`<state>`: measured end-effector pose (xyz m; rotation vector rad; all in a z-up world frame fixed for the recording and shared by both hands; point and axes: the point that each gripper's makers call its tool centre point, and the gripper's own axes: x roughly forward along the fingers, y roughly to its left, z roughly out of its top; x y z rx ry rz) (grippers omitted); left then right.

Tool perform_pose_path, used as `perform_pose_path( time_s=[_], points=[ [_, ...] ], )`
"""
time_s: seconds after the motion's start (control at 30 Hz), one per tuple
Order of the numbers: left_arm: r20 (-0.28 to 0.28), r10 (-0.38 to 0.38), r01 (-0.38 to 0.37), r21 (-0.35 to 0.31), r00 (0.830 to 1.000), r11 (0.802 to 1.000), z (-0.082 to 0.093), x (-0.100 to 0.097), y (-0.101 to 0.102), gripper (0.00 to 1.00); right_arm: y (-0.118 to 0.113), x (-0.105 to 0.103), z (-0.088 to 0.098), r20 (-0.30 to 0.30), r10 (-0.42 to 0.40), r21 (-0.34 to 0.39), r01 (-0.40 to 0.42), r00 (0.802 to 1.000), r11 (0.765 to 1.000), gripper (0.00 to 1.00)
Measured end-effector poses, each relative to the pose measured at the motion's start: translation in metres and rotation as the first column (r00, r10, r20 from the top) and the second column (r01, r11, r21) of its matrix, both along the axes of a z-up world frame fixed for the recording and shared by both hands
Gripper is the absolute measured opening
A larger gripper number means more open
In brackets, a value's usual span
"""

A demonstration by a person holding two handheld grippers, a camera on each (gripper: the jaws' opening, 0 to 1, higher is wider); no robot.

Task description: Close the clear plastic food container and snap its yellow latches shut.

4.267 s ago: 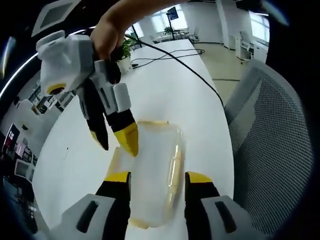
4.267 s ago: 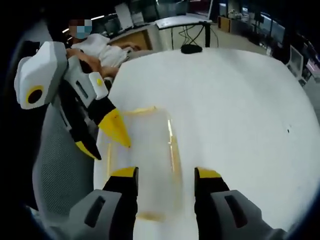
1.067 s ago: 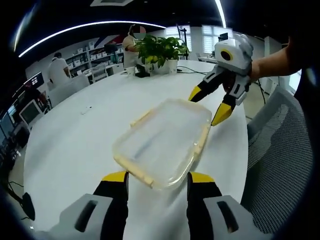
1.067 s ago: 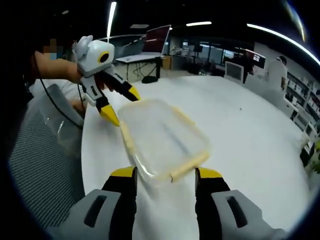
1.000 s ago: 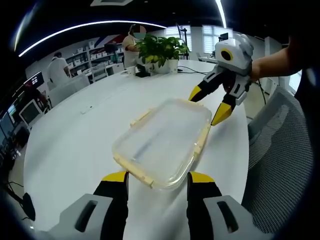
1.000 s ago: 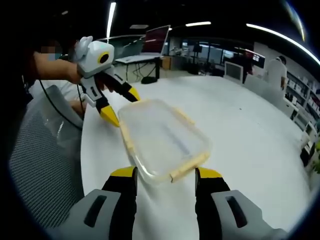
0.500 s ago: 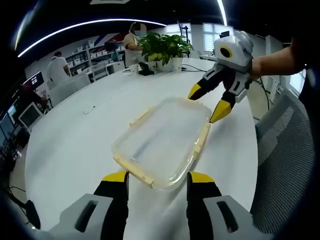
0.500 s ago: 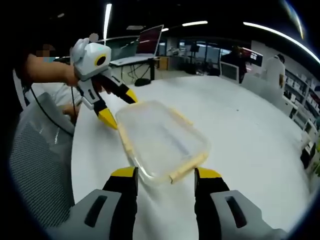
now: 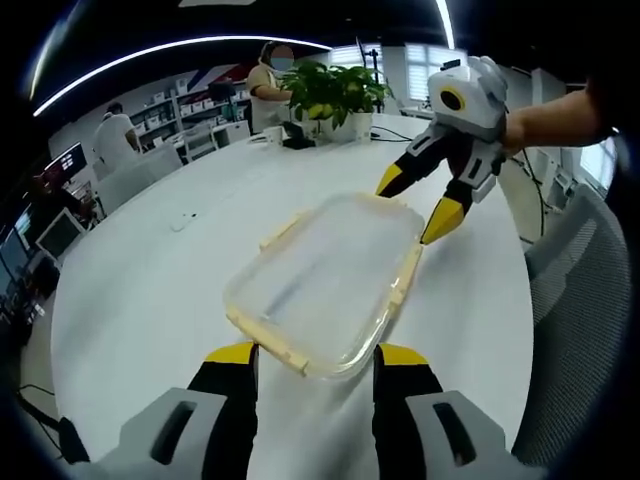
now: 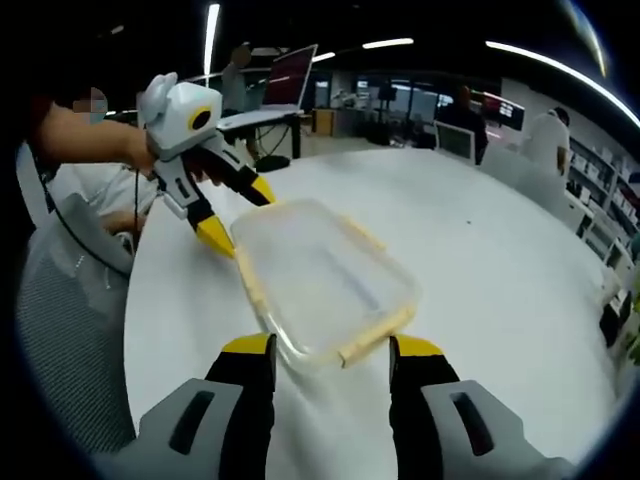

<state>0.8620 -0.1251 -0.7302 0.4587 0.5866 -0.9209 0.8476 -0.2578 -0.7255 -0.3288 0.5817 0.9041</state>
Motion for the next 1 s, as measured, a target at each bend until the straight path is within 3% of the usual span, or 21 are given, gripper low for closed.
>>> perform_pose_path(
  time_s=[0.6,1.0],
  points=[
    [-0.010,0.001,-0.001,0.025,1.000,1.000,-0.001,0.027,0.006,0.40,0.006,0.026,0.000,-0.012,-0.004,-0.010,0.004,1.000,1.000,0.42],
    [-0.028,0.012,-0.011,0.005,1.000,1.000,0.000,0.025,0.005,0.41,0.007,0.017,-0.003,-0.022,-0.015,-0.006,0.015,1.000,1.000,0.43]
  ],
)
